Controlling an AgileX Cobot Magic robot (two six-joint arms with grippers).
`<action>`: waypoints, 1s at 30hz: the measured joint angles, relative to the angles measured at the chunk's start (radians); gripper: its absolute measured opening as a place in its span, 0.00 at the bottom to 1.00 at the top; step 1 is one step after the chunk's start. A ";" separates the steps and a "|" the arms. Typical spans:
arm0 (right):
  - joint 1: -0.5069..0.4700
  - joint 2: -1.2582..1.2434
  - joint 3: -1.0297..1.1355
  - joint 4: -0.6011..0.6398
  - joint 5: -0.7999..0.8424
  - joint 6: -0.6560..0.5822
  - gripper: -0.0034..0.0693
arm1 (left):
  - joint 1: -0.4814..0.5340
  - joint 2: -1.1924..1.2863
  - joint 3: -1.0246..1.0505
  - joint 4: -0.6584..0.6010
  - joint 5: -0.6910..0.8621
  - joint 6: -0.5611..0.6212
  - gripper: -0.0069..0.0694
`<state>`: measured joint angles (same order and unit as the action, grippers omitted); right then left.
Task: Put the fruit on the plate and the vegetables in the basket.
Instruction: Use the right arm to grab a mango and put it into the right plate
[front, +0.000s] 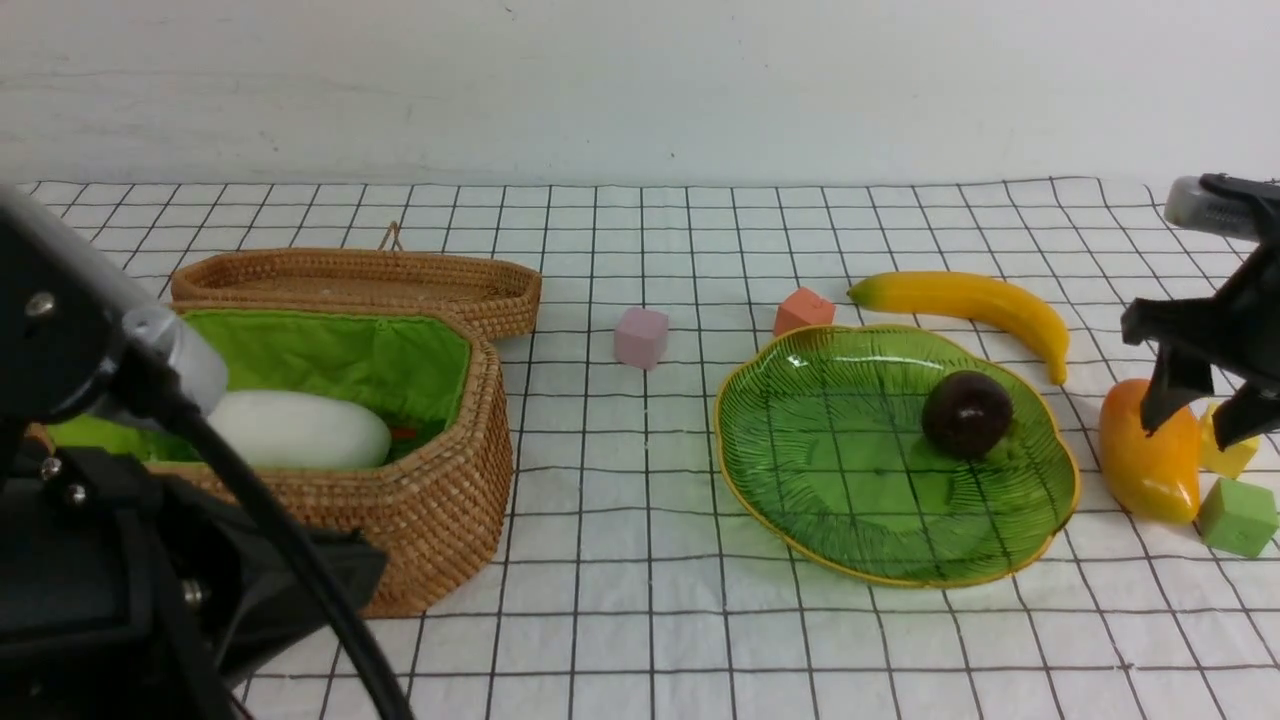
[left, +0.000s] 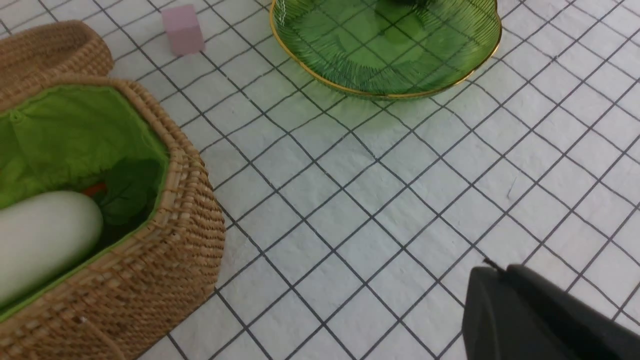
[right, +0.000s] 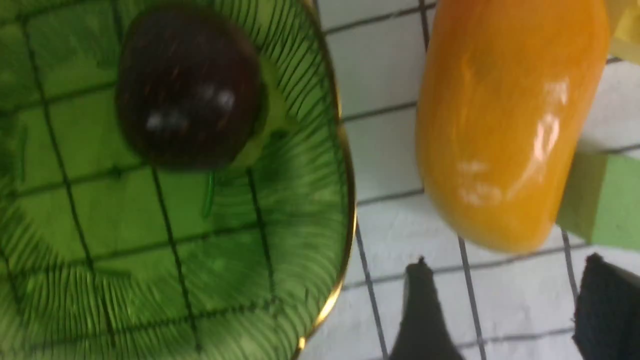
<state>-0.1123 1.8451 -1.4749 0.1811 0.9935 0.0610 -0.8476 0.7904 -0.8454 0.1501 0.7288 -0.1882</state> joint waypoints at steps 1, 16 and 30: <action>-0.011 0.027 -0.024 0.008 0.000 0.000 0.72 | 0.000 0.000 0.000 0.001 -0.005 0.002 0.07; -0.043 0.274 -0.188 0.042 -0.021 0.000 0.90 | 0.000 0.001 0.001 0.000 -0.016 0.003 0.07; -0.043 0.286 -0.202 0.058 -0.038 -0.042 0.88 | 0.000 0.001 0.001 0.081 -0.017 0.003 0.07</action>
<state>-0.1550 2.1312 -1.6766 0.2393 0.9558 0.0191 -0.8476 0.7913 -0.8446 0.2310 0.7121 -0.1847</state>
